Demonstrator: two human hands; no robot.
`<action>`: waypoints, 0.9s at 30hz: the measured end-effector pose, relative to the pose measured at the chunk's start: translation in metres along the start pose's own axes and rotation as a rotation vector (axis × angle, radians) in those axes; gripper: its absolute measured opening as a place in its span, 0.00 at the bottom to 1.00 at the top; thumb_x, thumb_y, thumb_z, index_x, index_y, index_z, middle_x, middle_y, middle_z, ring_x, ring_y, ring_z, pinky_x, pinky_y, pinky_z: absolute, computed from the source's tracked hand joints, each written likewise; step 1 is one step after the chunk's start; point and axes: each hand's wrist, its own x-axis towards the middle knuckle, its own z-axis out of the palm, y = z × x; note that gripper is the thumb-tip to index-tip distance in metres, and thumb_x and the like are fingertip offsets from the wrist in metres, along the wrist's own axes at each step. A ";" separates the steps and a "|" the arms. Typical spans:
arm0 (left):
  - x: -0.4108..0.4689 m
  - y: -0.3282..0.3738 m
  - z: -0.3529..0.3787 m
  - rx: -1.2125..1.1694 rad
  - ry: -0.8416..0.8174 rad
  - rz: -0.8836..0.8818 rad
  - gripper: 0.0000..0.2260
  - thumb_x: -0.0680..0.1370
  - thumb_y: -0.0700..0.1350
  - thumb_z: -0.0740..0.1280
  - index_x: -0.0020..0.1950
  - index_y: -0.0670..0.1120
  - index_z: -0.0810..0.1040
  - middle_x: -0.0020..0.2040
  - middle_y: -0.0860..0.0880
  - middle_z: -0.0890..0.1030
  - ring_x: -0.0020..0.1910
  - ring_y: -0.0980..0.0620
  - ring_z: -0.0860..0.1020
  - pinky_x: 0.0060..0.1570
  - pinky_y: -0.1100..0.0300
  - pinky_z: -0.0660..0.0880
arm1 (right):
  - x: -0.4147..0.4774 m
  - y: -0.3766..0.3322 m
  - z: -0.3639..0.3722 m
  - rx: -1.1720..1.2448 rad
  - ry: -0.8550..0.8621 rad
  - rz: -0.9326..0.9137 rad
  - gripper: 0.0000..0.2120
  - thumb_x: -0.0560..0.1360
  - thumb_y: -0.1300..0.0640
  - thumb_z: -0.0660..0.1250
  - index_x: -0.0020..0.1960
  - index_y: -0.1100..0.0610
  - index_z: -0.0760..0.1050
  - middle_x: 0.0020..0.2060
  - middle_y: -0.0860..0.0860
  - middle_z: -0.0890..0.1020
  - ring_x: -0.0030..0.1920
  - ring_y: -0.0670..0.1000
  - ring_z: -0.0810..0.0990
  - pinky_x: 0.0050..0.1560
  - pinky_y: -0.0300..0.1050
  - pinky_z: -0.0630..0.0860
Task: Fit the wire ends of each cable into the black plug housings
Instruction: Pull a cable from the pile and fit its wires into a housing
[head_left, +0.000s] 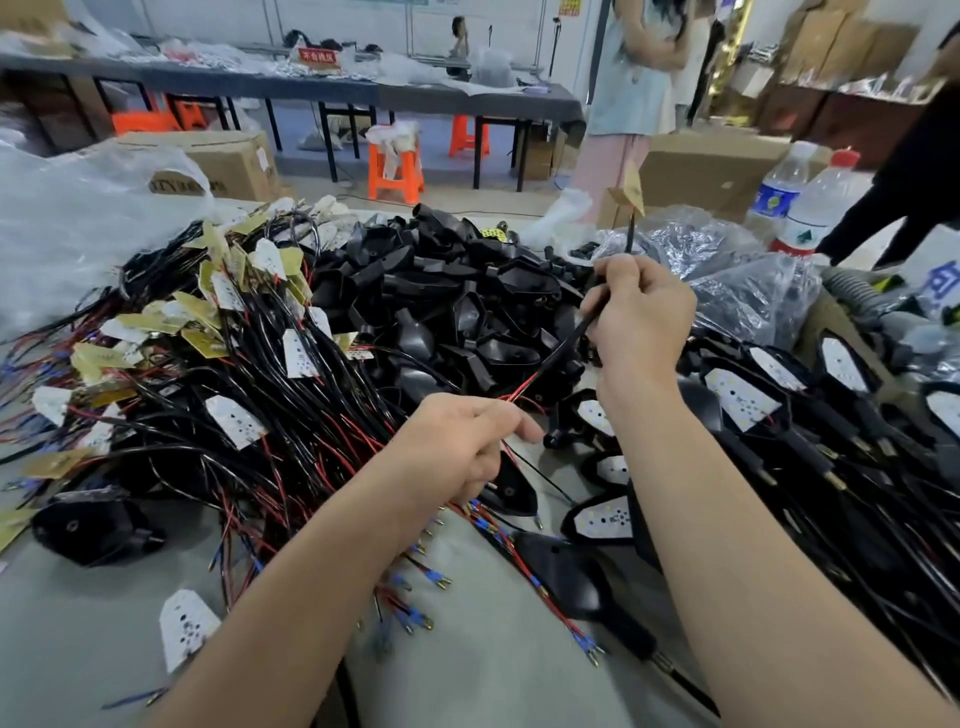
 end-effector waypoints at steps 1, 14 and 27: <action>0.002 -0.002 0.001 0.045 0.046 0.018 0.18 0.86 0.45 0.60 0.44 0.47 0.87 0.26 0.51 0.63 0.22 0.55 0.58 0.23 0.66 0.59 | -0.001 -0.002 -0.001 0.076 -0.006 0.084 0.12 0.82 0.60 0.61 0.44 0.57 0.81 0.26 0.52 0.79 0.26 0.51 0.70 0.28 0.43 0.66; -0.003 -0.030 0.003 0.645 0.457 0.329 0.08 0.79 0.52 0.65 0.43 0.56 0.83 0.29 0.53 0.79 0.29 0.52 0.75 0.30 0.54 0.71 | -0.067 0.022 -0.020 0.014 -0.515 0.258 0.09 0.83 0.67 0.59 0.46 0.59 0.75 0.34 0.54 0.83 0.30 0.52 0.81 0.31 0.44 0.78; -0.003 -0.035 -0.009 1.024 0.211 0.312 0.26 0.67 0.47 0.69 0.65 0.56 0.82 0.62 0.58 0.81 0.68 0.57 0.72 0.79 0.57 0.52 | -0.059 0.039 -0.033 0.117 -0.236 0.165 0.09 0.79 0.71 0.60 0.48 0.61 0.76 0.31 0.56 0.82 0.30 0.53 0.83 0.32 0.41 0.79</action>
